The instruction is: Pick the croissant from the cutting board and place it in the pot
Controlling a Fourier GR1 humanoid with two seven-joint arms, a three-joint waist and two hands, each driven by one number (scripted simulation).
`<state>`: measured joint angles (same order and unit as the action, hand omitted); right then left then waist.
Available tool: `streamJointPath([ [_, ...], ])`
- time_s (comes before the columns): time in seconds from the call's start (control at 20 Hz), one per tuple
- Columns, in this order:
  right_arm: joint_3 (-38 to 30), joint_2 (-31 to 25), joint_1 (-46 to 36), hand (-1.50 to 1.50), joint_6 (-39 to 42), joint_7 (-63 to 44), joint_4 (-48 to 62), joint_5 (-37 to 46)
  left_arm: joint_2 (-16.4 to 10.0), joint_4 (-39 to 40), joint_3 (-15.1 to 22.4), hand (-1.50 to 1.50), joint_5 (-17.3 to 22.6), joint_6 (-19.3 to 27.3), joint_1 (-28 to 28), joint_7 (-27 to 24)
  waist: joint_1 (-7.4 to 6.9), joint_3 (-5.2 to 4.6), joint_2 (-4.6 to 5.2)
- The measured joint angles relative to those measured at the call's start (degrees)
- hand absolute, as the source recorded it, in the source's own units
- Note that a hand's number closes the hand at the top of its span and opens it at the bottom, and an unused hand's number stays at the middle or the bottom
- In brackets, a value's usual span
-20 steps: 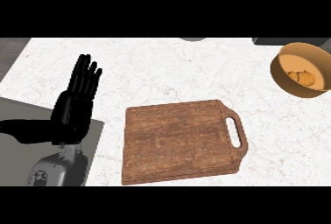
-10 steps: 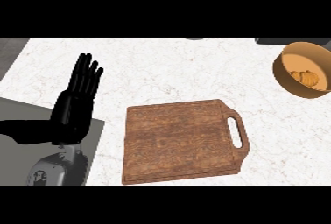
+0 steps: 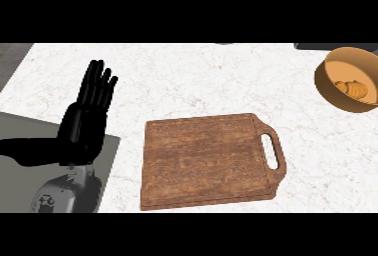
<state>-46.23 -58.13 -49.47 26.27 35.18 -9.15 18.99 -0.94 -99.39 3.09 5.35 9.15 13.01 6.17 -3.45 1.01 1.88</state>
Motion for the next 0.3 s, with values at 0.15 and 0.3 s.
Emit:
streamJointPath([
  [0.15,-0.8,-1.3,1.1,-1.50,0.4,0.0,0.3,-0.6,0.0,0.0,0.3,0.00,-0.2,-0.2,0.1,-0.3,-0.22,0.03,0.19],
  [0.3,-1.3,-2.5,2.7,-1.50,1.2,0.1,0.5,-1.1,0.0,-0.1,0.2,0.00,-0.3,0.0,0.0,-0.1,-0.15,0.09,0.25],
])
